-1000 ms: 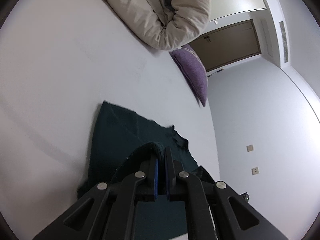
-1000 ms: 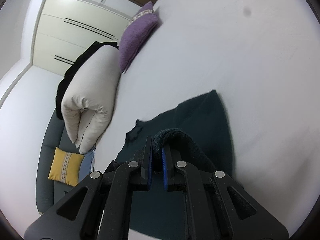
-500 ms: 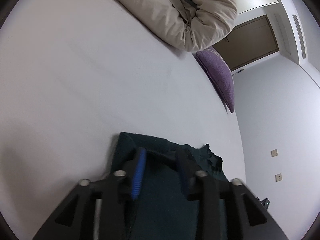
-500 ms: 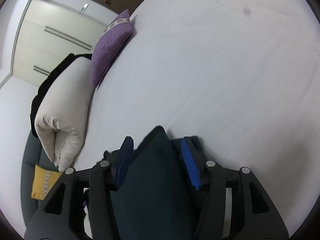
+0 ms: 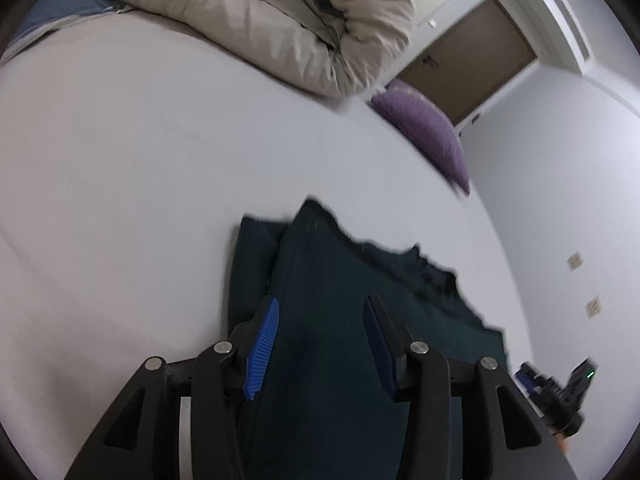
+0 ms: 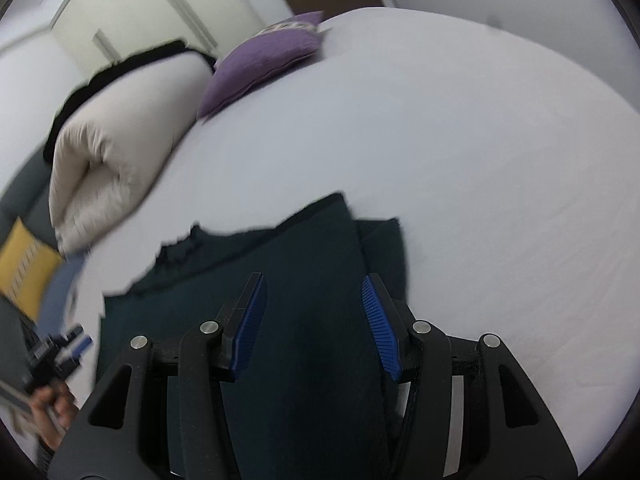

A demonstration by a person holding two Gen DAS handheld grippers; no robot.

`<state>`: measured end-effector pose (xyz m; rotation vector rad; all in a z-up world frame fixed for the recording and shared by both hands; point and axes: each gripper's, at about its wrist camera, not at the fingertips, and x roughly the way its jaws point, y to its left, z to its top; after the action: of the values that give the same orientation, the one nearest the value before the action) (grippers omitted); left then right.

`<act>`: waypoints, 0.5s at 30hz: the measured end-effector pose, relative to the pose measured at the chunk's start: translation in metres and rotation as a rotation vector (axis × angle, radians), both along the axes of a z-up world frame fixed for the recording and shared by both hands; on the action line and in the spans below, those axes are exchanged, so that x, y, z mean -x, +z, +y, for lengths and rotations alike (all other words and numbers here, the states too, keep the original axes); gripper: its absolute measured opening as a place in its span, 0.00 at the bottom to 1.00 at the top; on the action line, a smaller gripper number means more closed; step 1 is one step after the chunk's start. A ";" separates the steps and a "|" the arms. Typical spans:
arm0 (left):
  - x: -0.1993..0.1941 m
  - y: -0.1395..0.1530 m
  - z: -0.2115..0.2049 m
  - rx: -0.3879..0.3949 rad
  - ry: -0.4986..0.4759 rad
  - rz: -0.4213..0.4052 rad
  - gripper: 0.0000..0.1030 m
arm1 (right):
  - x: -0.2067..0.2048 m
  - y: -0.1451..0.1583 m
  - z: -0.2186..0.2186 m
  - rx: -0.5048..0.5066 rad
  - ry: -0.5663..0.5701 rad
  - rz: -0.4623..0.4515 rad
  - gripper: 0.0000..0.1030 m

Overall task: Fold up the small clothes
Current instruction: 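Lay the folded hem down on the collar and open both tools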

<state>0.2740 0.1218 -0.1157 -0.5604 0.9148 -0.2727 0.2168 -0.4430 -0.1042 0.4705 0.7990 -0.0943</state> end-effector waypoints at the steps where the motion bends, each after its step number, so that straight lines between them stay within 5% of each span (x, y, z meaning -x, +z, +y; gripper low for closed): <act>1: 0.001 -0.001 -0.002 -0.014 -0.007 -0.003 0.45 | 0.004 0.000 0.006 0.025 0.009 0.006 0.48; 9: 0.013 -0.013 -0.019 -0.215 -0.052 -0.034 0.44 | 0.048 -0.007 0.065 0.131 0.188 -0.005 0.47; 11: 0.012 -0.021 -0.015 -0.221 -0.040 -0.030 0.37 | 0.043 -0.024 0.056 0.113 0.146 0.049 0.43; 15: 0.022 -0.023 0.000 -0.245 0.003 -0.012 0.34 | 0.056 -0.026 0.024 0.036 0.009 0.012 0.34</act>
<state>0.2522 0.1221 -0.1387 -0.3340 0.9204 -0.1579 0.1607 -0.4189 -0.1304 0.4322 0.8098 -0.1032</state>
